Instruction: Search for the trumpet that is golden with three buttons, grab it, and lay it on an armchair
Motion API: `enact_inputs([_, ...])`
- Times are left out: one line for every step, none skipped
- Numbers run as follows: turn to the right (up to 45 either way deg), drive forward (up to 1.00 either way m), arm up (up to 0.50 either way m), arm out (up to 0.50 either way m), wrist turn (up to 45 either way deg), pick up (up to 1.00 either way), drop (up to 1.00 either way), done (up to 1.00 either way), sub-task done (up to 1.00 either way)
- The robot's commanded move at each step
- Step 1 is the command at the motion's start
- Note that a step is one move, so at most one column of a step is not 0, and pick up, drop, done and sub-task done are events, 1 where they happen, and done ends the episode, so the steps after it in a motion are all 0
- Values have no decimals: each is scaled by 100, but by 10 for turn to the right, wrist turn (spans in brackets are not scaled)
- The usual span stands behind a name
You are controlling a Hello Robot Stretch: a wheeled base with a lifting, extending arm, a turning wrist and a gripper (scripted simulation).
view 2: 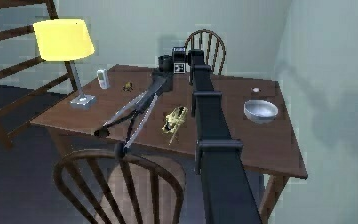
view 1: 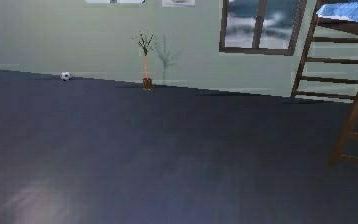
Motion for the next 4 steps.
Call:
enact_inputs([0,0,0,0,450,0,0,0,0])
enact_inputs([0,0,0,0,450,0,0,0,0])
enact_inputs([0,0,0,0,390,0,0,0,0])
enact_inputs([0,0,-30,0,0,0,0,0,0])
